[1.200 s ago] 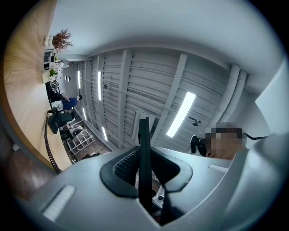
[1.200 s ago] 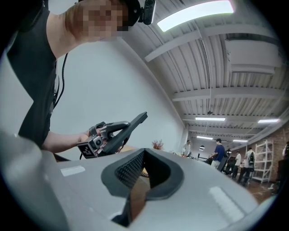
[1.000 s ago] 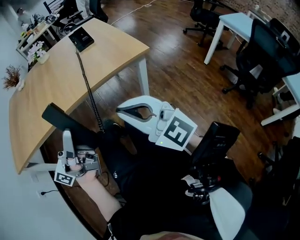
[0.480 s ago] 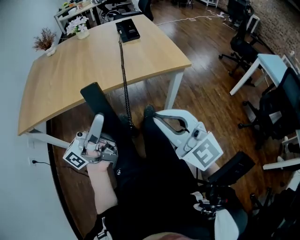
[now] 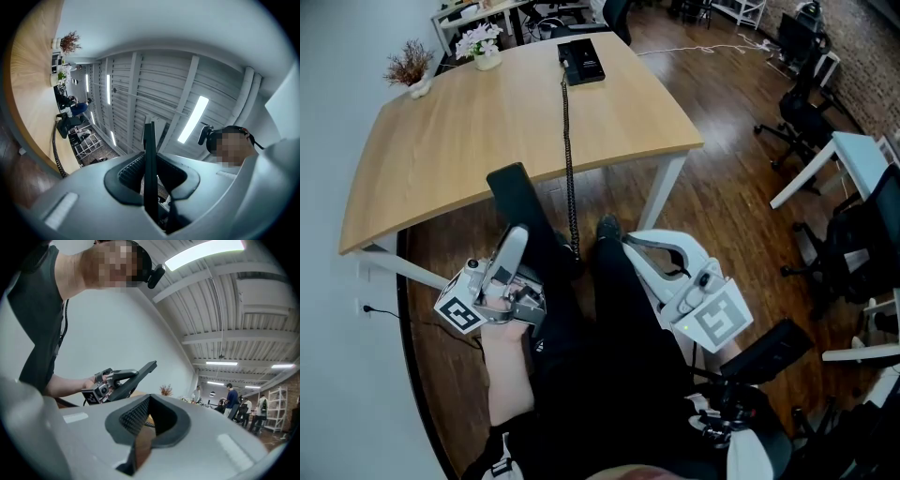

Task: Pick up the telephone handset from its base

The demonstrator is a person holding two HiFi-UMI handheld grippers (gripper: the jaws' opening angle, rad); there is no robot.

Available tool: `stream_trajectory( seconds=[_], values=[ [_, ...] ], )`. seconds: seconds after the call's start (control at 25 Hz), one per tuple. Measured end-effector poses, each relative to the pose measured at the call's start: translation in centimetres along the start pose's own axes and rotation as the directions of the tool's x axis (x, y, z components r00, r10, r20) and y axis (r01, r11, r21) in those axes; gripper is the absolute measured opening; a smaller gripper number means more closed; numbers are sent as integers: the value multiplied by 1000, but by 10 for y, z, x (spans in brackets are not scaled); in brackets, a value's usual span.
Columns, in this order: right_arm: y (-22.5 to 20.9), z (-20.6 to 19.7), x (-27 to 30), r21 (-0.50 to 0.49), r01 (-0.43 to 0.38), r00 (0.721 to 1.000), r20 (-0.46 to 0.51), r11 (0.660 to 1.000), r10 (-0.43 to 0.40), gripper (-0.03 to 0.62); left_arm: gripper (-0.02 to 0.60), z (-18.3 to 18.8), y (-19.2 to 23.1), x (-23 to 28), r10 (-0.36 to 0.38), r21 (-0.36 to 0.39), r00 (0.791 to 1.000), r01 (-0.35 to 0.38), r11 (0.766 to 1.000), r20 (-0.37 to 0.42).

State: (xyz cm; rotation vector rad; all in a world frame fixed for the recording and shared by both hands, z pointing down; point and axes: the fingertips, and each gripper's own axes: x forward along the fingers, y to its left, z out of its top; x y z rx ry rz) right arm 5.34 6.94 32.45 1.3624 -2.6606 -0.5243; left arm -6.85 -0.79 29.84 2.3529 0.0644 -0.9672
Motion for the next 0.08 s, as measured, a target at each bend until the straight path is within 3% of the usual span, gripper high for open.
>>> stream_trajectory(
  seconds=[0.08],
  values=[
    [-2, -4, 1, 5, 2, 1000, -3, 1000, -2, 3, 77, 0, 5, -1, 8, 7, 1000, -8, 1000, -3]
  ],
)
